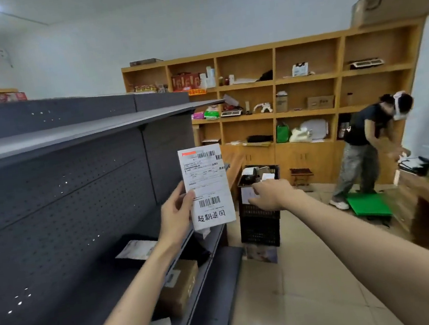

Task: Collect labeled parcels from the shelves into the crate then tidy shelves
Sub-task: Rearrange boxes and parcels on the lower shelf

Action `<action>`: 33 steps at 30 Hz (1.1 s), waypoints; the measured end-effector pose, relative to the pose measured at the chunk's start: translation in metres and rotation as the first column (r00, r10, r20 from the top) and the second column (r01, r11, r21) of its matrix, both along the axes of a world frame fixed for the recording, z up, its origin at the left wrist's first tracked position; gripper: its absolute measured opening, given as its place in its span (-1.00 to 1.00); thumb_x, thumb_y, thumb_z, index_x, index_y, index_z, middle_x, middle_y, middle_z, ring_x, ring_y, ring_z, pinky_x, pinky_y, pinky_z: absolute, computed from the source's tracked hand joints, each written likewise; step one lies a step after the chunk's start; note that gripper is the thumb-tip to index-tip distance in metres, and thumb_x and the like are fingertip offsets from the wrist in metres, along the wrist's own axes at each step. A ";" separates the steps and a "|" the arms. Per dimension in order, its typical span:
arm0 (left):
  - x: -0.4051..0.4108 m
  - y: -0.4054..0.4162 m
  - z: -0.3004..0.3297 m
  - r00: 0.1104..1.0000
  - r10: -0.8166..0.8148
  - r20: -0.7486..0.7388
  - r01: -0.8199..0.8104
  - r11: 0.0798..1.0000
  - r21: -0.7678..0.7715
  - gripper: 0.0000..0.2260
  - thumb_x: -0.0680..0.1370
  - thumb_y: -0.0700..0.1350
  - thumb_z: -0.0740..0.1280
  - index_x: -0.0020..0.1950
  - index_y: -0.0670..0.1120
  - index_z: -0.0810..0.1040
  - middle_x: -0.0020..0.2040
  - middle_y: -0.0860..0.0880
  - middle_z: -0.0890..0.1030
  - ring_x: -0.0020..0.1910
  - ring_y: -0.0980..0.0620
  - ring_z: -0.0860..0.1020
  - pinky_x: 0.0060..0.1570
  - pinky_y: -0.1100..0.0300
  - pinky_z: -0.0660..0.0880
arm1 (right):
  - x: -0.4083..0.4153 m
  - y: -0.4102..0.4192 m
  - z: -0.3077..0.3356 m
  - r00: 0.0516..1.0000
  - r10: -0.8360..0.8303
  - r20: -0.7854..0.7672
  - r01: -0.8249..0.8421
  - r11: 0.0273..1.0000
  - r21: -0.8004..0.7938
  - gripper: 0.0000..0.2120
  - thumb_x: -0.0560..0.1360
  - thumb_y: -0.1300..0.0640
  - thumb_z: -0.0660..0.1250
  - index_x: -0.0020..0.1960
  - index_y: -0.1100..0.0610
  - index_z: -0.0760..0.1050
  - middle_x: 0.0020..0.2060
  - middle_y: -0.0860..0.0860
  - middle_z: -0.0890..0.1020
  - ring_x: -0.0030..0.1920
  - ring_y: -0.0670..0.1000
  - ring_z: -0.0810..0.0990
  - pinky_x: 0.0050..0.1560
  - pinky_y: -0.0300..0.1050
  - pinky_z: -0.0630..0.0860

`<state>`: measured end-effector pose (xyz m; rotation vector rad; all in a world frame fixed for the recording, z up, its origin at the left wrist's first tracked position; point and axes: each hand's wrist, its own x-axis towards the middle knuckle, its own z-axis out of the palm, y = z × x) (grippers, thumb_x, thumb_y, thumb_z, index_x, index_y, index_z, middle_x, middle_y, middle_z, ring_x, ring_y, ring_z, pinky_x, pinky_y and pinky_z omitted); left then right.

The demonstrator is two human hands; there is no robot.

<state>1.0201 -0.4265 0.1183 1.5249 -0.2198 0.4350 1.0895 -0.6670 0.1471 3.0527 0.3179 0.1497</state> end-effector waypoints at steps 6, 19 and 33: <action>0.062 -0.048 -0.003 0.994 -0.112 -0.011 0.113 0.992 0.065 -0.62 0.67 -0.19 0.26 0.50 -0.05 0.43 0.07 0.12 0.70 0.01 0.16 0.69 -0.13 0.31 0.60 | 0.032 -0.055 -0.015 0.992 -0.128 -0.016 0.129 0.990 0.065 -0.58 0.61 -0.15 0.13 0.27 0.11 0.47 0.19 0.09 0.58 0.14 0.13 0.57 -0.08 -0.06 0.43; 0.230 -0.143 0.003 0.981 -0.193 -0.029 0.195 0.975 0.109 -0.63 0.68 -0.20 0.23 0.45 0.10 0.35 0.05 0.17 0.67 -0.02 0.21 0.68 -0.17 0.29 0.61 | 0.185 -0.157 -0.026 0.975 -0.222 0.022 0.217 0.965 0.148 -0.57 0.56 -0.22 0.10 -0.15 0.10 0.52 -0.19 0.02 0.62 -0.16 0.05 0.59 -0.02 0.03 0.55; 0.431 -0.184 -0.028 0.970 -0.216 -0.108 0.227 0.968 0.104 -0.59 0.67 -0.14 0.27 0.52 0.00 0.37 0.12 0.13 0.67 0.05 0.18 0.67 -0.11 0.29 0.60 | 0.349 -0.195 -0.068 0.971 -0.237 -0.026 0.238 0.962 0.136 -0.66 0.58 -0.17 0.14 -0.10 0.08 0.47 -0.10 0.04 0.60 -0.09 0.05 0.57 -0.16 -0.08 0.53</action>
